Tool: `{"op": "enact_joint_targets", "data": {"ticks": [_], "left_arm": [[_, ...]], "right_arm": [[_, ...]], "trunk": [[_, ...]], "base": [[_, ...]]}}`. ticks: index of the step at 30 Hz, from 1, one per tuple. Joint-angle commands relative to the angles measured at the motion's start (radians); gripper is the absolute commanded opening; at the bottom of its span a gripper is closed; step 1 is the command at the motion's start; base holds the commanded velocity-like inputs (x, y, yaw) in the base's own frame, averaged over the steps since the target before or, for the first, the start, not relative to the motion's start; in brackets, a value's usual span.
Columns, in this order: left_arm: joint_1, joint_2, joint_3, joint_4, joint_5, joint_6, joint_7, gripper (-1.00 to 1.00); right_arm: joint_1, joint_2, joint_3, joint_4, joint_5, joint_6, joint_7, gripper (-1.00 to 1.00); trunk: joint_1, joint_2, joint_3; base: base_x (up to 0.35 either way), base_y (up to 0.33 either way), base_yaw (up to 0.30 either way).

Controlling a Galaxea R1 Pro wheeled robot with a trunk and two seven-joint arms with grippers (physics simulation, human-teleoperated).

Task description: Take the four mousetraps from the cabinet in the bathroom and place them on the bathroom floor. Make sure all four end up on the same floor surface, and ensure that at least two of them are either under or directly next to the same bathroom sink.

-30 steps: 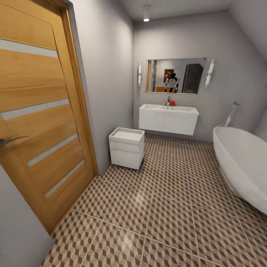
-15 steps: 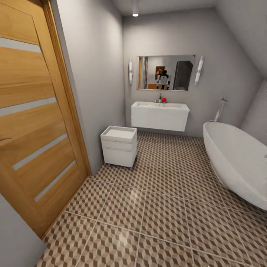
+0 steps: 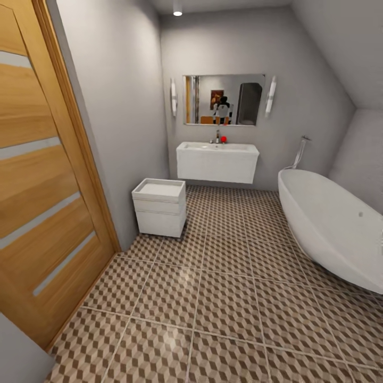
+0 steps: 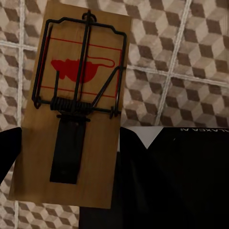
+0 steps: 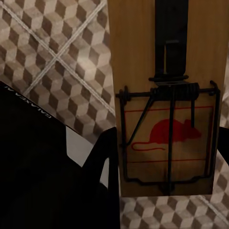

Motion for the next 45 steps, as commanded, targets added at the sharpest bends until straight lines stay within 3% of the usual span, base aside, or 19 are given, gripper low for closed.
{"op": "enact_joint_targets", "data": {"ticks": [1, 13, 30, 45], "left_arm": [[-0.001, 0.001, -0.003, -0.004, -0.003, 0.003, 0.007, -1.0], [-0.001, 0.002, -0.003, -0.003, -0.003, 0.003, 0.007, -1.0], [-0.001, 0.003, -0.003, -0.002, -0.003, 0.004, 0.007, -1.0], [-0.001, 0.008, -0.003, -0.001, -0.003, 0.007, 0.007, -1.0]], "right_arm": [[-0.001, 0.0, -0.008, 0.0, 0.005, -0.001, 0.007, -1.0], [-0.001, -0.003, -0.009, 0.0, 0.005, -0.001, 0.007, -1.0], [-0.001, 0.0, -0.008, 0.0, 0.007, -0.001, 0.007, -1.0], [-0.001, -0.003, -0.008, 0.0, 0.007, 0.0, 0.007, -1.0]], "trunk": [[0.0, -0.001, -0.003], [0.0, -0.001, -0.017], [0.0, -0.001, -0.018], [0.0, -0.001, -0.018]], "base": [[0.0, 0.0, -0.158], [0.0, 0.0, -0.181], [0.003, 0.0, -0.147], [0.285, 0.091, -0.006]]}}
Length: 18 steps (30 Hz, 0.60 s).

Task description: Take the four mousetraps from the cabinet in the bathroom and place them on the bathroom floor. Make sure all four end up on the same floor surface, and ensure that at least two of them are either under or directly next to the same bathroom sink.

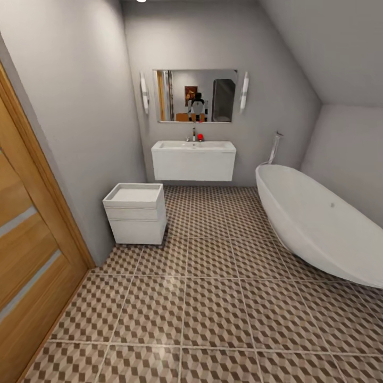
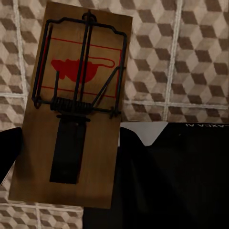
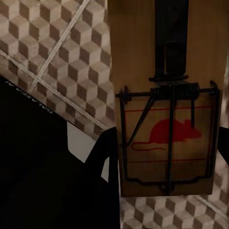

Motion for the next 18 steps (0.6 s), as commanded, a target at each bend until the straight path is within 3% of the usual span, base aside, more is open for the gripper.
{"op": "enact_joint_targets", "data": {"ticks": [1, 18], "left_arm": [[-0.001, 0.0, -0.003, -0.004, -0.003, 0.003, 0.007, -1.0], [-0.001, -0.002, -0.003, -0.003, -0.004, 0.002, 0.009, -1.0]], "right_arm": [[0.0, 0.0, -0.008, 0.0, 0.005, -0.001, 0.006, -1.0], [0.0, 0.0, -0.008, 0.0, 0.005, -0.002, 0.006, -1.0]], "trunk": [[0.001, -0.001, -0.001], [0.001, -0.001, -0.001]], "base": [[0.325, 0.094, 0.0], [0.331, 0.017, 0.0]]}}
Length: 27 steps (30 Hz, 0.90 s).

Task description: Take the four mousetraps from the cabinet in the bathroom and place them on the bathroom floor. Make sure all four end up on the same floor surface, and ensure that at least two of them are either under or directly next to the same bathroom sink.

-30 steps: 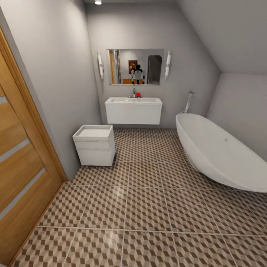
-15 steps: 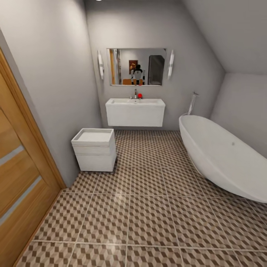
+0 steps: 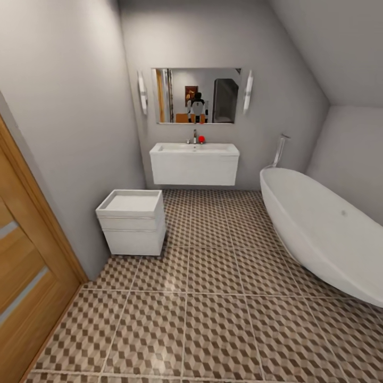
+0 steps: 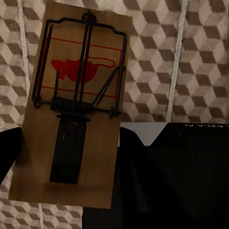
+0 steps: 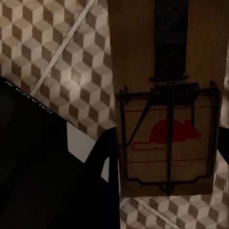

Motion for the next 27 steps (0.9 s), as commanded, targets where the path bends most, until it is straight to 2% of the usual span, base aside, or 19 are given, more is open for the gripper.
{"op": "enact_joint_targets", "data": {"ticks": [1, 11, 16, 27], "left_arm": [[-0.001, 0.001, -0.003, -0.004, -0.003, 0.002, 0.007, -1.0], [-0.002, 0.006, -0.003, -0.002, -0.004, -0.002, 0.007, -1.0], [-0.002, -0.004, -0.003, -0.004, -0.005, -0.001, 0.006, -1.0], [-0.001, -0.006, -0.003, -0.005, -0.005, -0.001, 0.006, -1.0]], "right_arm": [[0.0, 0.0, -0.008, 0.0, 0.005, -0.001, 0.007, -1.0], [0.002, 0.004, -0.007, 0.023, 0.013, -0.001, 0.01, -1.0], [0.016, 0.003, -0.007, 0.041, 0.014, -0.001, 0.01, -1.0], [0.026, 0.003, -0.007, 0.04, 0.01, -0.003, 0.009, -1.0]], "trunk": [[0.001, -0.001, -0.001], [0.001, -0.001, -0.001], [0.001, -0.001, -0.001], [0.001, -0.001, -0.001]], "base": [[0.334, 0.0, 0.0], [0.334, 0.0, 0.0], [0.334, 0.0, 0.0], [0.334, -0.049, 0.0]]}}
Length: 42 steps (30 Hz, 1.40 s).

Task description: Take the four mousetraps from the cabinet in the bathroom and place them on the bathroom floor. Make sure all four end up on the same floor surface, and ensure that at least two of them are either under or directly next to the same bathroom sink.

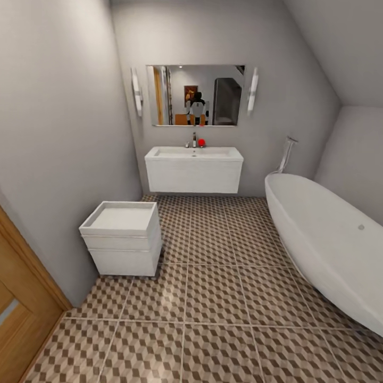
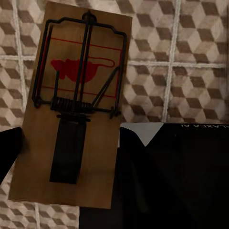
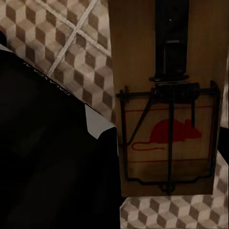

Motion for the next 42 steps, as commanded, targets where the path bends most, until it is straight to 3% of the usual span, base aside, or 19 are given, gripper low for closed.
{"op": "enact_joint_targets", "data": {"ticks": [1, 23, 42], "left_arm": [[-0.001, 0.001, -0.004, -0.004, -0.002, 0.003, 0.007, -1.0], [-0.001, 0.001, -0.004, -0.006, -0.002, 0.003, 0.007, -1.0], [-0.001, 0.002, -0.004, -0.004, -0.002, 0.003, 0.007, -1.0]], "right_arm": [[-0.001, -0.001, -0.008, 0.003, 0.004, -0.004, 0.004, -1.0], [-0.001, -0.001, -0.008, 0.001, 0.002, -0.004, 0.004, -1.0], [-0.001, -0.002, -0.01, -0.001, 0.002, -0.004, 0.003, -1.0]], "trunk": [[0.001, -0.001, -0.001], [0.001, -0.001, -0.001], [0.001, -0.001, -0.001]], "base": [[0.332, -0.128, 0.0], [0.29, -0.19, 0.0], [0.33, -0.03, 0.0]]}}
